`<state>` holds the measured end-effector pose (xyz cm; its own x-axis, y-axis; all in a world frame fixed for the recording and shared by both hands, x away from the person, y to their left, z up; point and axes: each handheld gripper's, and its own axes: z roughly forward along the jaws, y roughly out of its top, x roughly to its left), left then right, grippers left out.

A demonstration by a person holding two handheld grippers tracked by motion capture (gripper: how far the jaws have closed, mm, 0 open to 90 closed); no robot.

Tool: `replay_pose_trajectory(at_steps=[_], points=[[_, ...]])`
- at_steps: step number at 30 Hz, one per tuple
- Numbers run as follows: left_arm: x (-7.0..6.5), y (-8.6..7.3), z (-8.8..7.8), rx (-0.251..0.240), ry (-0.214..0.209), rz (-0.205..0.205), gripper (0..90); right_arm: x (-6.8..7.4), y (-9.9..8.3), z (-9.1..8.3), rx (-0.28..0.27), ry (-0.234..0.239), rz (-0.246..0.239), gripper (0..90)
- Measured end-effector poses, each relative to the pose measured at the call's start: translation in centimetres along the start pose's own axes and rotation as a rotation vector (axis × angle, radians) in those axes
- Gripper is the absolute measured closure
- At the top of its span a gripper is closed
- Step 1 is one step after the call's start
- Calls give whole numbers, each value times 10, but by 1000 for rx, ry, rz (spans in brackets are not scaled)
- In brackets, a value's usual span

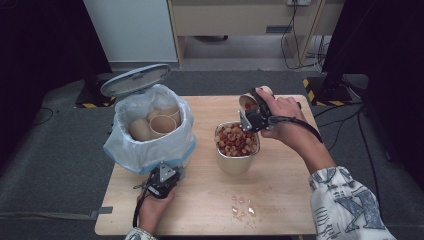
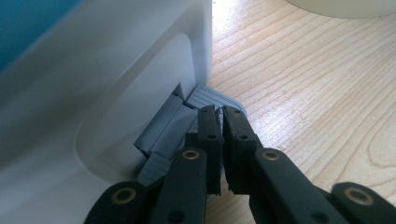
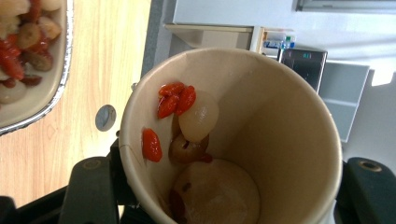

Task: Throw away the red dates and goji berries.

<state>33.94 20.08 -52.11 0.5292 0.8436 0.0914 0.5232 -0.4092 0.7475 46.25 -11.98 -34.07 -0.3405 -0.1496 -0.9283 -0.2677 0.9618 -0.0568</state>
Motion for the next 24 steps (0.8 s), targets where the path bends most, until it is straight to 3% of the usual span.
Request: replay_pose_trajectory(at_steps=[9,15,19,24], points=[[0,0,0,0,1,2,854,-10,-7,-3,-54,11,181,336],[0,0,0,0,0,0,855,-14,-11,-4,-65,14,237,336],[0,0,0,-1,-1,0,854,-18,-16,-5,-83,21,299,336],[0,0,0,-1,-1,-1,855,-20,-24,-6,-85,27,335,335]])
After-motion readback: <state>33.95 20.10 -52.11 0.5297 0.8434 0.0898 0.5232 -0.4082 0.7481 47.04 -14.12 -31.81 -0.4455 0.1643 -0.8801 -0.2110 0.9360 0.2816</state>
